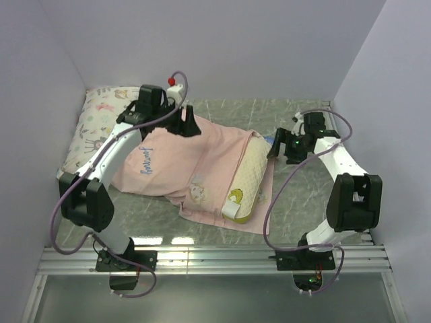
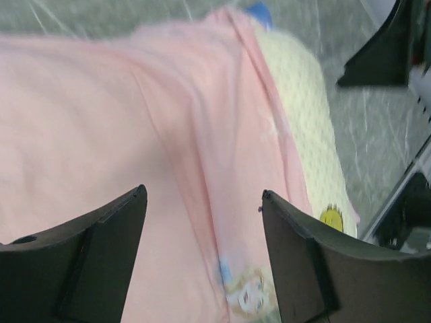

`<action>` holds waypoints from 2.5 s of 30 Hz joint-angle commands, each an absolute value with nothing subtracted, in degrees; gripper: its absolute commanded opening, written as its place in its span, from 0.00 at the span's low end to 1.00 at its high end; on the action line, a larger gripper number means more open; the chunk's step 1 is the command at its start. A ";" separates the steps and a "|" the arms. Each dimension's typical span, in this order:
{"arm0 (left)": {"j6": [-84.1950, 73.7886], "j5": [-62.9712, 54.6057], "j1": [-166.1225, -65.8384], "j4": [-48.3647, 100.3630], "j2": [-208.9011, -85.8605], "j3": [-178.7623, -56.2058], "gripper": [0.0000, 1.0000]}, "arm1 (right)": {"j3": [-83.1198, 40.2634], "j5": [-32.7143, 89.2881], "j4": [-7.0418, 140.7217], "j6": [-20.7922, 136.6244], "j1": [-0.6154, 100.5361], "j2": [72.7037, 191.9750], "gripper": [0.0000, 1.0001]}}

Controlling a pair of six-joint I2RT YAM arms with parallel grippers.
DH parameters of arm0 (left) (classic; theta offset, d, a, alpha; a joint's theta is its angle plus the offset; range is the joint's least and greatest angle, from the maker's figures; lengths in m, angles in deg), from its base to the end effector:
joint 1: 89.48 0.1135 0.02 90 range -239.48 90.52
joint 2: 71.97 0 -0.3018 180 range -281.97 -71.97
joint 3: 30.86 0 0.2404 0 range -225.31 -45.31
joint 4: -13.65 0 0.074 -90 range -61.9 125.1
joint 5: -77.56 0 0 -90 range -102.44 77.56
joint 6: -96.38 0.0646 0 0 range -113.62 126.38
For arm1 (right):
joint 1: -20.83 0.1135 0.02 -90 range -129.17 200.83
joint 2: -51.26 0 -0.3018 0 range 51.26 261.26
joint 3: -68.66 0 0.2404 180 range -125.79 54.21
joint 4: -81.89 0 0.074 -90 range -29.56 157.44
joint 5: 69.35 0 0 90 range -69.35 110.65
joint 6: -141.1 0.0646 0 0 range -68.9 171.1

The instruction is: Put the pillow into the pillowcase

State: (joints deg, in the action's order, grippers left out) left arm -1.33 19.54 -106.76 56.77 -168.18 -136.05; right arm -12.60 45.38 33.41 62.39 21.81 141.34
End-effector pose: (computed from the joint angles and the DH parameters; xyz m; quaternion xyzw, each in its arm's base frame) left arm 0.3686 -0.1505 0.3788 0.1994 0.8356 -0.3350 0.3869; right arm 0.3291 0.0327 0.2668 0.0242 0.9389 0.2337 0.2514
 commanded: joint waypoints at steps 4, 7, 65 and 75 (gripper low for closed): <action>3.39 17.09 -105.39 62.11 -158.56 -118.99 0.74 | -13.21 55.42 18.86 54.01 13.80 139.24 1.00; 2.60 17.52 -105.48 60.89 -154.07 -110.29 0.75 | -9.18 67.11 17.25 54.61 17.65 137.22 1.00; 8.50 34.82 -122.85 40.13 -157.06 -99.00 0.00 | 5.77 80.16 74.01 99.52 29.88 142.13 0.00; 0.12 50.23 -143.19 47.40 -165.58 -116.95 0.00 | 6.66 68.55 81.17 104.99 34.72 152.06 0.00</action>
State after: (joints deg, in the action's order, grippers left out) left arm 0.97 35.63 -142.60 45.47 -165.18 -113.72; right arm 7.99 76.52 78.57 104.79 31.58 149.45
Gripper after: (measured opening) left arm 0.015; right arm 0.124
